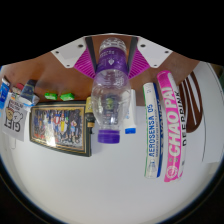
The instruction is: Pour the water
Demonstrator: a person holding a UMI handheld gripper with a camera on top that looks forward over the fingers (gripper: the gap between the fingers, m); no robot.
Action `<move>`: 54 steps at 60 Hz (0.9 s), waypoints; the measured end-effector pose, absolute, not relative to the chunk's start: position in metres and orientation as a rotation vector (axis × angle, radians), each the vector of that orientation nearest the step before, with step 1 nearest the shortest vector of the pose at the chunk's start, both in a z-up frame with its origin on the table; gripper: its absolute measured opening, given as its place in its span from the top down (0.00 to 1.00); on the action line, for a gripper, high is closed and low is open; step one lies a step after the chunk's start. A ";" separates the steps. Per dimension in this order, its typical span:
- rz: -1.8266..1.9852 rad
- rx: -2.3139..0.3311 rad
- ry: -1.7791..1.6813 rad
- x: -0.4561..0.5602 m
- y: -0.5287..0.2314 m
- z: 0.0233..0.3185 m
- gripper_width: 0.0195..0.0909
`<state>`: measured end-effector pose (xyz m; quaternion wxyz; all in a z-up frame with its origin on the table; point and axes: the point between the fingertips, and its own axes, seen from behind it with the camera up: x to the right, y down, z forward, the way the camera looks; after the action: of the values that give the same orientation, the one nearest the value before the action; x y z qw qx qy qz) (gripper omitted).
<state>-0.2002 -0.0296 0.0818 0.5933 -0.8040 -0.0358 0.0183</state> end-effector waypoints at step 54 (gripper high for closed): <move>1.019 -1.620 0.586 -0.118 0.017 0.268 0.83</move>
<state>-0.1180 0.0171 0.2685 0.5396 -0.6815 0.2463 0.4286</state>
